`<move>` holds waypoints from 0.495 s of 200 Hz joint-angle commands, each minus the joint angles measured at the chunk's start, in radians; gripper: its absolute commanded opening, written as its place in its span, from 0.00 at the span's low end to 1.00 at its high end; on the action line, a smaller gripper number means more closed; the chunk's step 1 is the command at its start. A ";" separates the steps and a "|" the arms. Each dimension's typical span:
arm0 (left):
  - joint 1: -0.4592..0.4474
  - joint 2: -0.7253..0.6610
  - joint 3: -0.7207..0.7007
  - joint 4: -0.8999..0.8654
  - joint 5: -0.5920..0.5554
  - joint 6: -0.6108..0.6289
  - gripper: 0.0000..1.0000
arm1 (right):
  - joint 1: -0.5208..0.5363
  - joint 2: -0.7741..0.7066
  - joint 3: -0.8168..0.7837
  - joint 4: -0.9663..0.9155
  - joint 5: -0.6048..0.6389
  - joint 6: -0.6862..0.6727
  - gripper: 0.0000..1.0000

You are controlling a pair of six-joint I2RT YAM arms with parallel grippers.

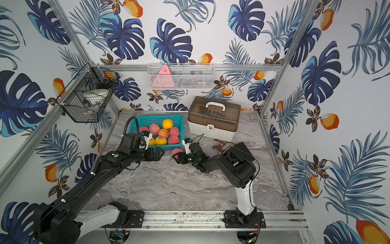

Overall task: Put the peaches into the basket
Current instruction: Pick up the peach from the center of the board.

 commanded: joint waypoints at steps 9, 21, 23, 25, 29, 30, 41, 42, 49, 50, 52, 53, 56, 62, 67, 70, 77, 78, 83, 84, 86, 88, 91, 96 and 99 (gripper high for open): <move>0.001 0.007 0.014 0.006 -0.006 0.008 0.98 | 0.001 -0.029 -0.025 0.025 -0.009 -0.028 0.77; 0.003 0.008 0.023 -0.011 -0.010 0.016 0.98 | 0.001 -0.042 -0.048 0.036 -0.009 -0.030 0.77; 0.002 0.009 0.025 -0.012 -0.012 0.016 0.98 | 0.001 -0.045 -0.053 0.036 -0.009 -0.029 0.77; 0.001 0.010 0.027 -0.016 -0.014 0.018 0.98 | 0.001 -0.046 -0.056 0.037 -0.009 -0.031 0.77; 0.003 0.009 0.029 -0.020 -0.015 0.021 0.98 | 0.001 -0.051 -0.063 0.038 -0.012 -0.032 0.77; 0.003 0.009 0.031 -0.021 -0.015 0.021 0.98 | 0.002 -0.052 -0.065 0.038 -0.012 -0.034 0.77; 0.003 0.014 0.039 -0.030 -0.007 0.028 0.98 | 0.001 -0.070 -0.087 0.036 -0.014 -0.040 0.77; 0.004 0.014 0.040 -0.031 -0.006 0.028 0.98 | 0.002 -0.073 -0.088 0.036 -0.014 -0.041 0.77; 0.002 0.021 0.045 -0.035 0.008 0.031 0.98 | 0.001 -0.089 -0.106 0.039 -0.015 -0.045 0.78; 0.002 0.022 0.046 -0.035 0.011 0.031 0.98 | 0.000 -0.091 -0.109 0.039 -0.015 -0.046 0.78; 0.004 0.024 0.048 -0.036 0.015 0.033 0.98 | 0.001 -0.095 -0.114 0.039 -0.015 -0.047 0.78; 0.003 0.026 0.049 -0.036 0.017 0.033 0.98 | 0.001 -0.098 -0.116 0.039 -0.015 -0.048 0.78; 0.003 0.030 0.051 -0.038 0.022 0.034 0.98 | 0.001 -0.104 -0.123 0.041 -0.015 -0.050 0.78; 0.003 0.042 0.058 -0.042 0.038 0.035 0.98 | 0.002 -0.119 -0.137 0.041 -0.015 -0.054 0.78; 0.002 0.052 0.063 -0.044 0.052 0.035 0.98 | 0.002 -0.133 -0.148 0.040 -0.014 -0.059 0.78; 0.003 0.056 0.065 -0.046 0.060 0.034 0.98 | 0.002 -0.140 -0.154 0.039 -0.013 -0.060 0.78; 0.001 0.072 0.070 -0.054 0.072 0.032 0.98 | 0.002 -0.161 -0.168 0.035 -0.011 -0.068 0.78; 0.001 0.073 0.072 -0.055 0.073 0.031 0.98 | 0.002 -0.165 -0.170 0.034 -0.011 -0.068 0.78; 0.002 0.087 0.079 -0.067 0.080 0.032 0.98 | 0.002 -0.178 -0.179 0.031 -0.008 -0.076 0.78; 0.003 0.091 0.082 -0.070 0.082 0.032 0.98 | 0.002 -0.182 -0.181 0.030 -0.008 -0.076 0.78; 0.003 0.097 0.085 -0.075 0.084 0.033 0.98 | 0.002 -0.188 -0.183 0.029 -0.007 -0.079 0.79; 0.002 0.103 0.088 -0.080 0.087 0.035 0.98 | 0.002 -0.194 -0.186 0.027 -0.007 -0.082 0.79; 0.001 0.110 0.094 -0.088 0.091 0.037 0.98 | 0.002 -0.204 -0.191 0.024 -0.006 -0.085 0.79; 0.001 0.123 0.103 -0.099 0.098 0.037 0.99 | 0.002 -0.219 -0.199 0.017 -0.004 -0.092 0.79; 0.002 0.128 0.108 -0.102 0.104 0.038 0.98 | 0.002 -0.228 -0.204 0.013 -0.003 -0.095 0.79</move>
